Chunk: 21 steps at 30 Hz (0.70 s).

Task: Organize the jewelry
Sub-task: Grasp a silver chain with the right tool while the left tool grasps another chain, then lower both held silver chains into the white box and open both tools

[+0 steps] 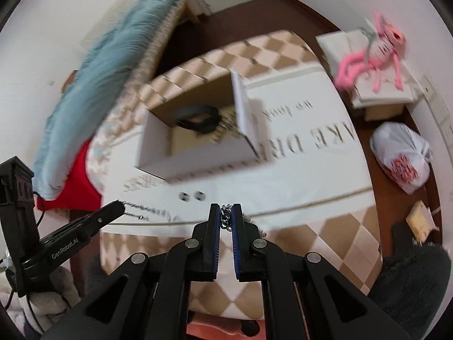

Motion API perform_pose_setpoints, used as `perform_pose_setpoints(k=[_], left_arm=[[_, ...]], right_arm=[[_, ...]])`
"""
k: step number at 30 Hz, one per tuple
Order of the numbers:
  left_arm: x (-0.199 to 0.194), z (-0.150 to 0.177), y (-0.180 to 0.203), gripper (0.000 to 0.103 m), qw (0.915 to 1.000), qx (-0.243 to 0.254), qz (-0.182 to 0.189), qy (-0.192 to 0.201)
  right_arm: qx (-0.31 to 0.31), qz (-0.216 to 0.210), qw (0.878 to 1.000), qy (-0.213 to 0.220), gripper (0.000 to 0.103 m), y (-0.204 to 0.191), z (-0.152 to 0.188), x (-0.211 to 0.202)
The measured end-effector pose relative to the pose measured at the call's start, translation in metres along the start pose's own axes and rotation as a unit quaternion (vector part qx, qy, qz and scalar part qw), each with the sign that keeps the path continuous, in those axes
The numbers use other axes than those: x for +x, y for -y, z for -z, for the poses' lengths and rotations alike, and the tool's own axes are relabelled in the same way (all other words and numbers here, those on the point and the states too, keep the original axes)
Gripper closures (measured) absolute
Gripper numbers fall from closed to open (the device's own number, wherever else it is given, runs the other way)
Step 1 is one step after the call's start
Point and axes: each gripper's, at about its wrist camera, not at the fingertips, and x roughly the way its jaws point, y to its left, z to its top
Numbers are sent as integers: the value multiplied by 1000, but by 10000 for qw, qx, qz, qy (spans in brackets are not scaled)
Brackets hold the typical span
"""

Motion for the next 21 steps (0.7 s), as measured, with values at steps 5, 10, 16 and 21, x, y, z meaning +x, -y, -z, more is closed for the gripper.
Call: perform_pose_setpoints(k=[5, 10, 16, 21], left_arm=[[-32, -31, 11, 99, 9990, 84, 264, 347], [-32, -67, 16, 99, 9982, 348, 192, 438], [7, -104, 6, 99, 9989, 420, 193, -82], [27, -120, 0, 99, 9988, 457, -34, -150]], right_arm=[[-248, -420, 9985, 253, 95, -28, -25, -30], [-403, -656, 9961, 441, 95, -49, -56, -40], [-411, -713, 9962, 282, 95, -59, -93, -11], [-413, -641, 9971, -12, 95, -63, -108, 23]])
